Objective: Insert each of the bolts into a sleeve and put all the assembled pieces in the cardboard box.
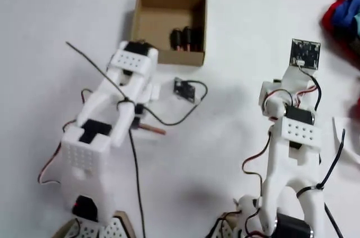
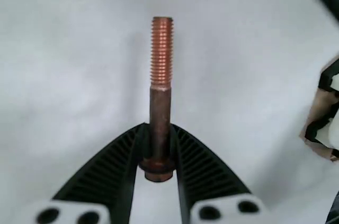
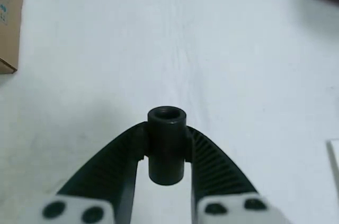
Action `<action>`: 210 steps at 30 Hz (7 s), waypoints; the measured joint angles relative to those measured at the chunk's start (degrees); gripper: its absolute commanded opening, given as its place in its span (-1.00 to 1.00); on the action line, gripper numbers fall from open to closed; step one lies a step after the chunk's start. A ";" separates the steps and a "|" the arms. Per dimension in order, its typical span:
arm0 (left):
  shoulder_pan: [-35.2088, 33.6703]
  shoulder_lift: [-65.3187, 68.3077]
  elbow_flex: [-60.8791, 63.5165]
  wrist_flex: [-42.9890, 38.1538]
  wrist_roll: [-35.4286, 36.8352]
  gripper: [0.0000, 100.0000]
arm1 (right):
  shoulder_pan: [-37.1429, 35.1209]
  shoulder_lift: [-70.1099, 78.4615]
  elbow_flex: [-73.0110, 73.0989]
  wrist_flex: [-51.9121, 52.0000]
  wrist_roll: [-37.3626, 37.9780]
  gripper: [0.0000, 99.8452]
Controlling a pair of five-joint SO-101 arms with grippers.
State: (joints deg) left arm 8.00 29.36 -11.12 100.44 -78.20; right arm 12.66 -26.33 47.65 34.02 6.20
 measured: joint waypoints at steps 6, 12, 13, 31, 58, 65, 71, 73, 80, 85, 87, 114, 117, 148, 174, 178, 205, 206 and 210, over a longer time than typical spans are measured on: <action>-1.41 -0.09 0.70 -2.37 0.00 -0.95 | 0.00 0.00 0.00 0.00 0.00 -0.96; -1.76 0.18 0.70 -5.71 1.85 -0.95 | 0.00 0.00 0.00 0.00 0.00 -0.96; -2.20 0.88 0.70 -6.86 2.73 -0.95 | 0.00 0.00 0.00 0.00 0.00 -0.96; -3.43 8.26 -4.40 -9.05 9.76 -0.77 | 0.00 0.00 0.00 0.00 0.00 -0.96; -3.43 8.35 -14.15 0.79 80.62 -0.79 | -3.69 0.00 1.93 0.00 0.00 -0.96; -3.34 2.55 -9.05 0.79 82.90 -0.41 | -3.60 0.00 1.93 0.00 0.00 -0.96; -3.34 -10.55 -1.49 0.79 87.38 -0.29 | -3.60 0.00 1.93 0.00 0.00 -0.96; -3.34 -13.45 1.85 0.79 87.38 -0.29 | -3.60 0.00 1.93 0.00 0.00 -0.96; -3.08 -16.26 12.92 0.79 93.01 -0.28 | -3.60 0.00 1.93 0.00 0.00 -0.96; -2.29 -16.35 13.45 -2.81 112.53 -0.28 | -3.60 0.00 3.08 -0.79 0.00 -0.96; -2.02 -16.35 13.89 -5.80 118.77 -0.28 | -4.22 0.00 4.57 -2.55 0.00 -0.96; 0.53 -4.04 14.77 -16.79 135.03 -0.28 | -7.65 0.00 7.74 -6.77 0.00 -0.96; 0.44 -0.70 11.87 -16.44 136.62 -0.29 | -7.65 0.00 7.74 -6.77 0.00 -0.96; -1.32 6.51 -1.93 -6.77 133.10 -0.92 | -7.65 0.00 7.74 -6.77 0.00 -0.96; -8.00 6.51 -2.64 -13.54 73.14 -0.63 | -7.65 0.00 7.74 -6.77 0.00 -0.96; -8.70 6.51 -3.25 -13.63 76.48 -0.47 | -7.65 0.00 7.74 -6.77 0.00 -0.96; -9.93 6.42 -1.58 -19.08 81.67 -0.59 | -7.65 0.00 7.74 -6.77 0.00 -0.96; -10.02 6.42 -1.58 -19.08 81.67 -0.66 | -7.65 0.00 7.74 -6.77 0.00 -0.96; -9.85 6.33 -1.58 -18.99 81.67 -0.96 | -7.65 0.00 7.74 -6.77 0.00 -0.96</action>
State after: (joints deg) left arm -1.85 35.69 -12.70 81.45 3.47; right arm 5.01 -26.33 55.38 27.25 6.20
